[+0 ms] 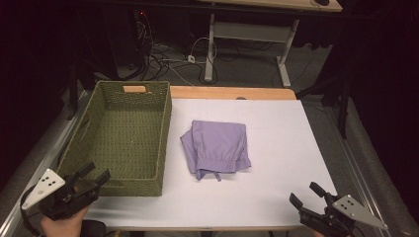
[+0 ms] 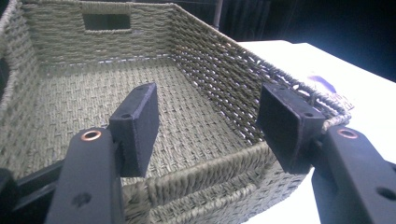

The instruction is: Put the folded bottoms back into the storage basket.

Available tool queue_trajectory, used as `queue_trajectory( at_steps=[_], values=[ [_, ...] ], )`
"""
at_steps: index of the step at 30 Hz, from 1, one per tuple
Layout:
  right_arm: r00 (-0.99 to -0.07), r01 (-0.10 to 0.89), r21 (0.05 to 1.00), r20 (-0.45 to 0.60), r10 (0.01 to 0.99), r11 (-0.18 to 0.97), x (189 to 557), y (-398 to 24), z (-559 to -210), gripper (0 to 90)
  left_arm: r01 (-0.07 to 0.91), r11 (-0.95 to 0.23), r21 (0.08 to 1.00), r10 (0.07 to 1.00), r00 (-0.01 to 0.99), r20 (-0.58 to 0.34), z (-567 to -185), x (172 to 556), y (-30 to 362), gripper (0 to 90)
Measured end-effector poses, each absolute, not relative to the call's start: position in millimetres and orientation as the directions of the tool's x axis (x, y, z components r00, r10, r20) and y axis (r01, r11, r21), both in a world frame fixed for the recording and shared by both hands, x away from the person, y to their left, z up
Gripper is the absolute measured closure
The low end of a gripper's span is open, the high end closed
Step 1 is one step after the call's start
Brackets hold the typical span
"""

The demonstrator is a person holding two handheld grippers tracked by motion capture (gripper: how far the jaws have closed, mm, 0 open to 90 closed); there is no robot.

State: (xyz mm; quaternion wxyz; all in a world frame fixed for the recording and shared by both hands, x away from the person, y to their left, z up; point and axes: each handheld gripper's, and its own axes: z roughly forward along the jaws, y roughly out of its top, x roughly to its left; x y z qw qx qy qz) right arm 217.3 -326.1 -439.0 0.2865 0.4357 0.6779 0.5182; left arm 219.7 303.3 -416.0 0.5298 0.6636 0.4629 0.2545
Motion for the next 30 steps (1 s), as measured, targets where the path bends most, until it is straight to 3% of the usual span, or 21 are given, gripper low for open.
queue_trajectory(
  at_steps=[30],
  values=[
    [-0.47, 0.304, 0.948, 0.061, 0.881, 0.097, 220, -323, -440, 20.2, 0.312, -0.078, 0.947, 0.844, 0.526, -0.104, -412, 227, 267, 33.7]
  ],
)
